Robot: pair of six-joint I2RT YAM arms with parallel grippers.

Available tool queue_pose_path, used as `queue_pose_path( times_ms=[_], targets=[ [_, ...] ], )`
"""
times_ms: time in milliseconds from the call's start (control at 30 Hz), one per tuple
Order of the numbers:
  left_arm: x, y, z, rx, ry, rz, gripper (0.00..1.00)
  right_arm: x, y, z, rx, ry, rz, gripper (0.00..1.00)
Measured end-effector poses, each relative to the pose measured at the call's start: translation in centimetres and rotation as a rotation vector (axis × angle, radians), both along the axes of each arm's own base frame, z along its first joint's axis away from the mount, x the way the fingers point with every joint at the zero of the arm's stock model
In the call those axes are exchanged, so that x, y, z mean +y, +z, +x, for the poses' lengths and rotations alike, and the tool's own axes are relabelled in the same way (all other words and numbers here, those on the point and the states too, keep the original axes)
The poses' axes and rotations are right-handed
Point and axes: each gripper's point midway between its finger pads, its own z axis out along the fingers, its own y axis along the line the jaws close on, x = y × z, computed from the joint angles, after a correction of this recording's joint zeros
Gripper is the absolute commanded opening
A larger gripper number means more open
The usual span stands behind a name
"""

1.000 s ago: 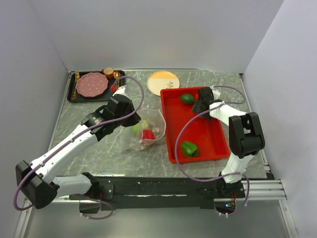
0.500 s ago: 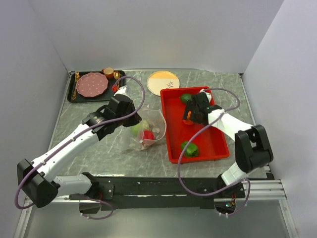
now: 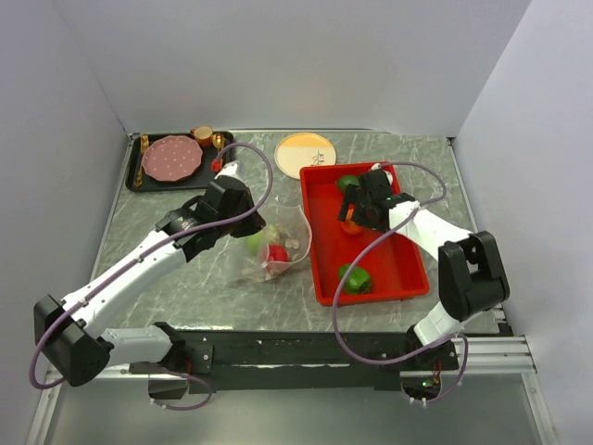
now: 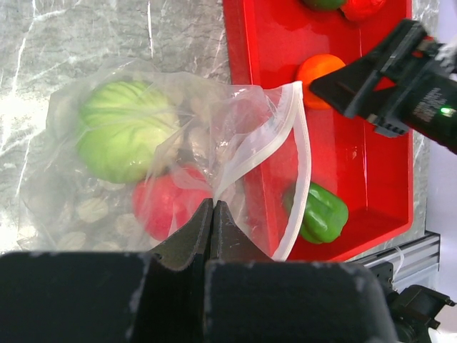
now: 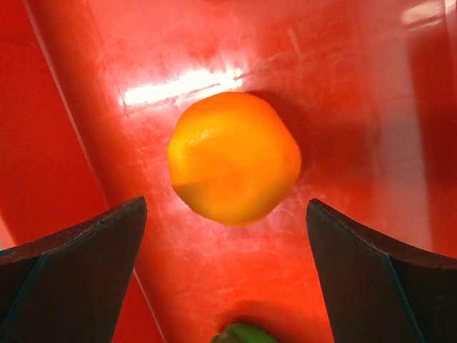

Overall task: Place the food in the zip-top bag and seal the zipper
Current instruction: Pick up the fake fruit from the bin.

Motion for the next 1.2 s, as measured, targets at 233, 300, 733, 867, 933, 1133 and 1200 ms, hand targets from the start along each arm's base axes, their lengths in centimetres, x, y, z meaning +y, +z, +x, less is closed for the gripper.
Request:
queue_pose_path(
  times_ms=[233,300,733,867,933,1133,1200],
  targets=[
    [0.1,0.2,0.0,-0.007,0.004,-0.003,0.01,0.5,-2.0,-0.2,0.059,-0.009,0.029,0.98],
    [0.1,0.3,0.0,-0.008,0.004,-0.003,0.01,0.4,-2.2,-0.1,0.063,-0.013,0.028,0.98],
    [0.1,0.3,0.0,-0.007,0.004,-0.003,0.01,0.0,-2.1,1.2,0.054,-0.064,0.034,0.67],
    [0.1,0.3,0.0,-0.007,0.004,-0.004,0.01,0.3,-2.0,1.3,0.05,-0.058,0.051,0.57],
    [0.1,0.3,0.0,-0.007,0.004,-0.004,0.01,0.5,-1.9,1.3,0.046,-0.054,0.059,0.56],
    [0.1,0.3,0.0,-0.007,0.003,-0.004,0.01,0.5,-0.3,0.8,0.012,-0.045,0.082,0.56],
    [0.1,0.3,0.0,-0.007,0.002,-0.005,0.01,0.6,1.1,0.2,-0.018,-0.044,0.108,0.56]
  ],
)
